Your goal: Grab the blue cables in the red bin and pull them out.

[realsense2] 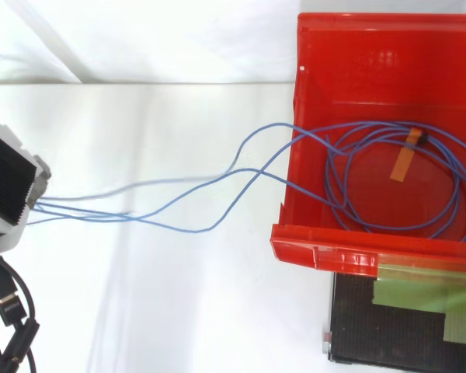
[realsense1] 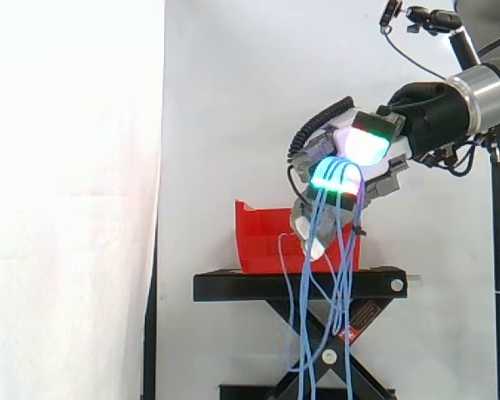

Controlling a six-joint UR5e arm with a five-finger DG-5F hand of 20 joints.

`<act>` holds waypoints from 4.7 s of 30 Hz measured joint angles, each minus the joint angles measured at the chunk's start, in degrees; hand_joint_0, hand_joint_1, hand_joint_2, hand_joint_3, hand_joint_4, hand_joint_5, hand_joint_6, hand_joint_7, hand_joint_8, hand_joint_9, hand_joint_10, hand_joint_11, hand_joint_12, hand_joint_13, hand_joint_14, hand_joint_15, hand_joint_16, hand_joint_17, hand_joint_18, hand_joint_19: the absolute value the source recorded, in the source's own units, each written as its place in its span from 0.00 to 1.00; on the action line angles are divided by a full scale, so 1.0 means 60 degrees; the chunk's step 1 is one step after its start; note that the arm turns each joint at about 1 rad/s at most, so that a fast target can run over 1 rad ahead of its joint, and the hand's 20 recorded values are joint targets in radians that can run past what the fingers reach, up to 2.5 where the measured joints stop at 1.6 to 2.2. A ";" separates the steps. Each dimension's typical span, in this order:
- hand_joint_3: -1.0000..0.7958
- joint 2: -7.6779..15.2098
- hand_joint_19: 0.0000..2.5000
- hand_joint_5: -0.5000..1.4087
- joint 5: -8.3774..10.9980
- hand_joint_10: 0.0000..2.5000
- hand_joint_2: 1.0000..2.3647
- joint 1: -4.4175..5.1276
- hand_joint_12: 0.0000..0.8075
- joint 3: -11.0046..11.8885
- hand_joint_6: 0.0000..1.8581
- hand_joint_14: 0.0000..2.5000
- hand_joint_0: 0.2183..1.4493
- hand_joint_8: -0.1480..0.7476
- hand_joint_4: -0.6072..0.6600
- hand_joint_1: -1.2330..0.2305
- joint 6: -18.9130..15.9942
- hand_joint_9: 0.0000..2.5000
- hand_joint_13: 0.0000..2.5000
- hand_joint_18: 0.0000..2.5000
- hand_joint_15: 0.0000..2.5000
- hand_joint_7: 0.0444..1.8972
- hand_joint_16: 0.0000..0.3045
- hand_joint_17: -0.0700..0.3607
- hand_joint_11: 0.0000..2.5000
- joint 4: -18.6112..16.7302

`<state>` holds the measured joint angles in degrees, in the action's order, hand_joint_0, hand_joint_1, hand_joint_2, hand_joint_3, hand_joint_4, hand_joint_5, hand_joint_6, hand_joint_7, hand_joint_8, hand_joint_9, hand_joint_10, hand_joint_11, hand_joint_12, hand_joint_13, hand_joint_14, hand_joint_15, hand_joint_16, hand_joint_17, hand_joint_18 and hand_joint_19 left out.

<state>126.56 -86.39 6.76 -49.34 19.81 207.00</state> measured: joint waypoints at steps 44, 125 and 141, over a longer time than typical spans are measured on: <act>0.00 -0.0002 0.48 0.54 -0.0006 0.05 0.00 0.0001 0.38 -0.0001 0.65 0.47 0.55 0.46 0.53 0.24 0.0062 0.32 0.33 0.32 0.45 0.18 0.12 0.35 0.54 0.0187; 0.00 -0.0430 0.49 0.61 -0.1223 0.72 0.00 0.0089 0.40 -0.2389 0.56 0.69 0.47 0.47 0.57 0.24 -0.3919 0.26 0.31 0.33 0.38 0.21 0.13 0.37 0.38 -0.3288; 0.00 -0.0499 0.49 0.63 -0.1231 0.67 0.00 0.0144 0.42 -0.2501 0.50 0.68 0.43 0.48 0.60 0.27 -0.4278 0.27 0.31 0.33 0.39 0.24 0.14 0.38 0.39 -0.3606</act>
<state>123.57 -93.78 7.63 -64.35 -5.86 185.36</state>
